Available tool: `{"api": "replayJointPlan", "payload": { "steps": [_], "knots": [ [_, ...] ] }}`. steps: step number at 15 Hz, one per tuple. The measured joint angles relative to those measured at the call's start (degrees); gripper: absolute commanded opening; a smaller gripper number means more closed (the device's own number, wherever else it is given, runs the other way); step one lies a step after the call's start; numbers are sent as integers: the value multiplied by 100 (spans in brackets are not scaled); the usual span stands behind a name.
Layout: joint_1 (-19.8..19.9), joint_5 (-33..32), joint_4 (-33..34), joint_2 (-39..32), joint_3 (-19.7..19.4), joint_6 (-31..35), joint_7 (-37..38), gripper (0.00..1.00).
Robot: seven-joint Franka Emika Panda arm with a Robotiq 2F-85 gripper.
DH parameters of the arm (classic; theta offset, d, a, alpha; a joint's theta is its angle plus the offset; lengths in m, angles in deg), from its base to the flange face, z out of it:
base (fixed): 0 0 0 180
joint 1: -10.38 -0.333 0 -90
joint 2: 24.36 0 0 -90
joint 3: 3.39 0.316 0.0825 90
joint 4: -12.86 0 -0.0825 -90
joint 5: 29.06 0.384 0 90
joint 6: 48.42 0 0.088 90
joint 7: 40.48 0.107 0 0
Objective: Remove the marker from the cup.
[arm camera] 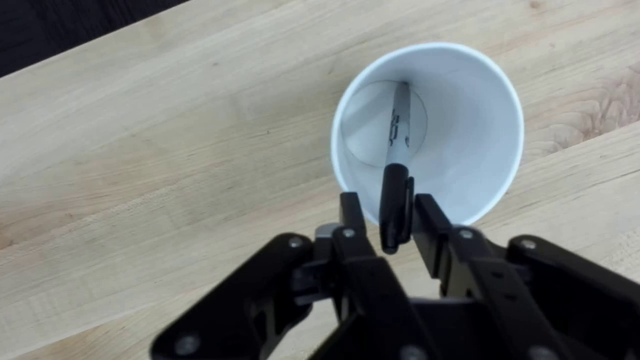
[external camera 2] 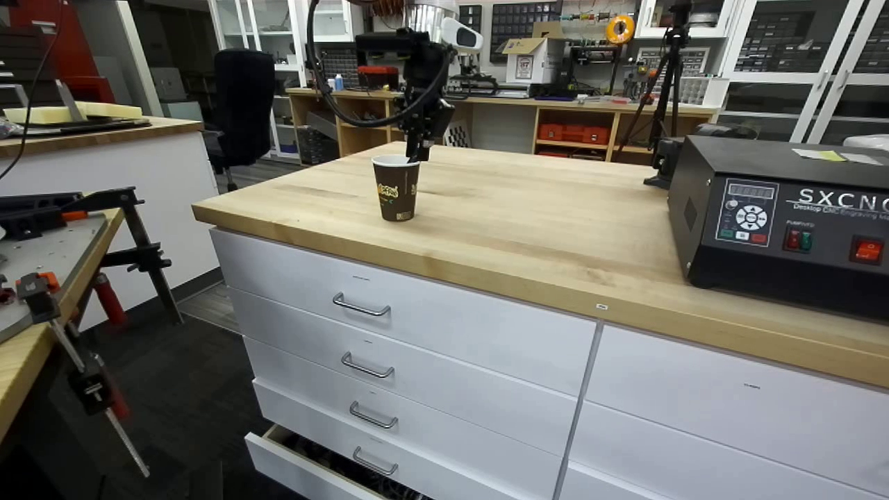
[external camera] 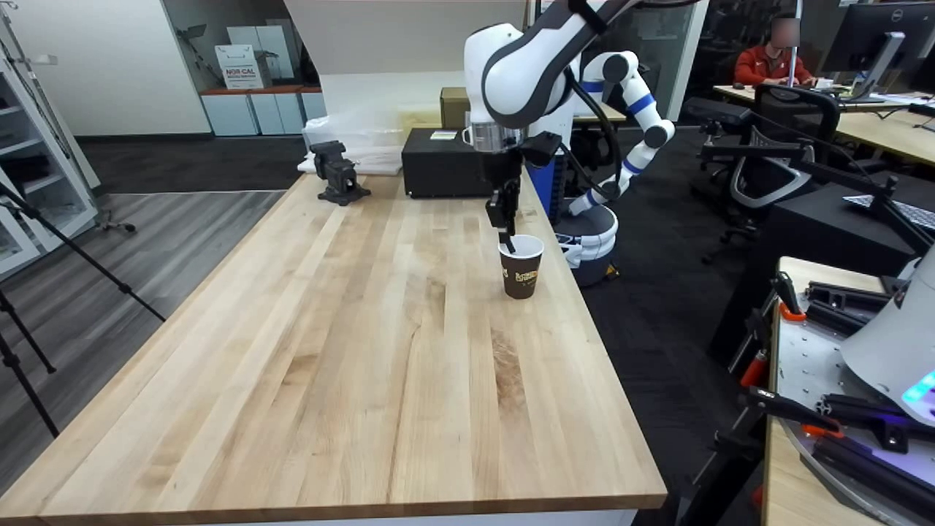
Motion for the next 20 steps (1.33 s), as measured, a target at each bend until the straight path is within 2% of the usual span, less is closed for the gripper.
{"api": "replayJointPlan", "payload": {
  "steps": [2, 3, 8, 14, 16, 20],
  "knots": [
    [0, -15, 45, -13, 1, 0, 0, 2],
    [-1, -18, 55, -14, 4, 0, 0, 5],
    [-20, -86, 195, 10, 36, -95, -25, 6],
    [-99, -347, 487, 456, 129, -1190, -138, 6],
    [-133, -392, 503, 715, 224, -1392, -195, 6],
    [-185, -149, 445, 1069, 600, -1349, -532, 6]
  ]
}}
